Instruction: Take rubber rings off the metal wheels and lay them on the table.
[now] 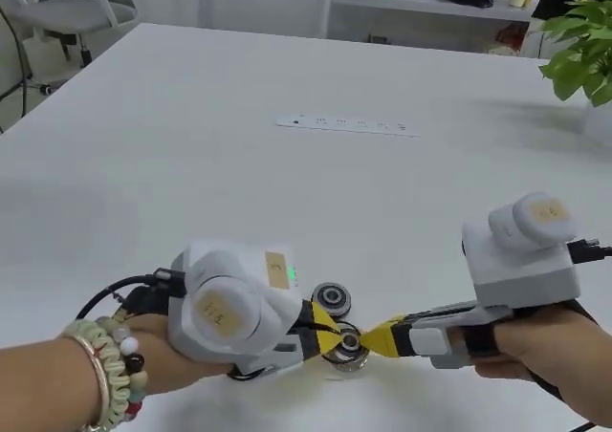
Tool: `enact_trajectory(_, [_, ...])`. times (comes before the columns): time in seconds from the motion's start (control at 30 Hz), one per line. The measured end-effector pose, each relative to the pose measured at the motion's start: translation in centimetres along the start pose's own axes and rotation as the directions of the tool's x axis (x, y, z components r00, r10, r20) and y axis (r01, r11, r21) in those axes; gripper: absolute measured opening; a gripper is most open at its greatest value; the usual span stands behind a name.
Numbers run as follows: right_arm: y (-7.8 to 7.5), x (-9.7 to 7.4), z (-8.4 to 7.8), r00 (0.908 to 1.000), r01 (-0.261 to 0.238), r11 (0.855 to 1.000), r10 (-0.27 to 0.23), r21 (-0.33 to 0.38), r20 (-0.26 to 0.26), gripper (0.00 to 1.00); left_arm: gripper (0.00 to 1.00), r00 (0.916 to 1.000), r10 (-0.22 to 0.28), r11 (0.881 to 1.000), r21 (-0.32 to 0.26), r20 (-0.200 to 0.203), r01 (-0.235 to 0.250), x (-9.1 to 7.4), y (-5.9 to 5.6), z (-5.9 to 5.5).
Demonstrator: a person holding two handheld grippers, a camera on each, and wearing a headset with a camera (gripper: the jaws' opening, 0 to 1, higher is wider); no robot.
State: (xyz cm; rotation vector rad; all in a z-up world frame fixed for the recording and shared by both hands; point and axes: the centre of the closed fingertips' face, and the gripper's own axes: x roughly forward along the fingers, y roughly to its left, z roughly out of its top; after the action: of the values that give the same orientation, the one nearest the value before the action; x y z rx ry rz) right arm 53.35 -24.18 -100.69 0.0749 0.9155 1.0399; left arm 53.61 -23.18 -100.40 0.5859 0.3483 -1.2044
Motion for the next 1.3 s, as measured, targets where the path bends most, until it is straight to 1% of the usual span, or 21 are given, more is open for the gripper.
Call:
enact_trajectory(0.07, [0.0, 0.0, 0.1, 1.0, 0.001, 1.0, -0.001, -0.005, 0.002, 0.0, 0.02, 1.0, 0.001, 1.0, 0.012, 0.002, -0.001, 0.0, 0.0, 0.0])
enact_trajectory(0.17, [-0.2, 0.0, 0.0, 1.0, 0.004, 1.0, -0.004, -0.002, -0.004, 0.0, 0.02, 1.0, 0.001, 1.0, -0.009, 0.005, -0.001, 0.0, 0.1, 0.0])
enact_trajectory(0.27, [-0.2, -0.1, 0.1, 1.0, 0.004, 1.0, -0.004, 0.005, 0.003, 0.0, 0.02, 1.0, 0.0, 0.999, -0.038, 0.007, 0.0, 0.0, 0.2, 0.0])
enact_trajectory(0.33, [-0.3, -0.2, 0.3, 0.9999, 0.01, 1.0, -0.01, -0.005, 0.007, 0.0, 0.02, 1.0, -0.001, 0.999, -0.035, 0.009, 0.002, 0.0, 0.1, 0.0])
enact_trajectory(0.47, [-0.4, -0.4, 0.5, 0.9998, 0.017, 1.0, -0.017, -0.015, 0.013, 0.0, 0.02, 1.0, -0.002, 1.0, -0.028, -0.002, 0.002, 0.0, 0.1, 0.0])
enact_trajectory(0.57, [-0.6, -0.7, 1.0, 0.9994, 0.022, 1.0, -0.021, -0.014, 0.029, 0.0, 0.03, 0.9999, -0.012, 0.999, -0.051, -0.01, 0.012, -0.1, 0.1, 0.0])
enact_trajectory(0.77, [-0.8, -1.2, 1.6, 0.9983, 0.032, 0.999, -0.031, -0.023, 0.049, 0.0, 0.11, 0.9991, -0.041, 0.998, -0.045, -0.008, 0.041, -0.9, -0.2, 0.3])
enact_trajectory(0.83, [-0.9, -1.5, 1.9, 0.9974, 0.036, 0.999, -0.035, -0.022, 0.064, 0.0, 0.16, 0.9987, -0.05, 0.997, -0.054, -0.006, 0.049, -1.0, -0.3, 0.4])
enact_trajectory(0.87, [-1.0, -1.7, 2.1, 0.9969, 0.037, 0.999, -0.036, -0.02, 0.07, 0.0, 0.21, 0.9987, -0.051, 0.997, -0.059, -0.002, 0.051, -1.1, -0.3, 0.6])
enact_trajectory(0.93, [-1.1, -1.9, 2.3, 0.9958, 0.036, 0.999, -0.035, -0.012, 0.084, 0.0, 0.26, 0.9986, -0.052, 0.997, -0.058, 0.014, 0.052, -1.2, -0.3, 1.0])
enact_trajectory(0.97, [-1.1, -2.1, 2.6, 0.9947, 0.037, 0.999, -0.036, -0.007, 0.096, 0.0, 0.28, 0.9984, -0.052, 0.997, -0.056, 0.023, 0.053, -1.3, -0.3, 1.3])
enact_trajectory(1.03, [-1.3, -2.4, 2.9, 0.9927, 0.039, 0.999, -0.04, 0.003, 0.114, 0.0, 0.28, 0.9982, -0.051, 0.997, -0.057, 0.033, 0.053, -1.5, -0.2, 1.8])
enact_trajectory(1.1, [-1.5, -2.8, 3.1, 0.9908, 0.044, 0.999, -0.045, 0.009, 0.128, 0.0, 0.31, 0.9976, -0.053, 0.996, -0.068, 0.046, 0.056, -1.7, -0.1, 2.2])
enact_trajectory(1.23, [-1.4, -3.1, 3.3, 0.9888, 0.033, 0.999, -0.039, 0.038, 0.144, 0.0, 0.42, 0.9961, -0.057, 0.993, -0.1, 0.068, 0.064, -2.4, 0.0, 3.0])
enact_trajectory(1.3, [-1.2, -3.1, 3.4, 0.988, 0.034, 0.999, -0.039, 0.038, 0.149, 0.0, 0.44, 0.9946, -0.061, 0.991, -0.115, 0.084, 0.071, -2.8, 0.0, 3.4])
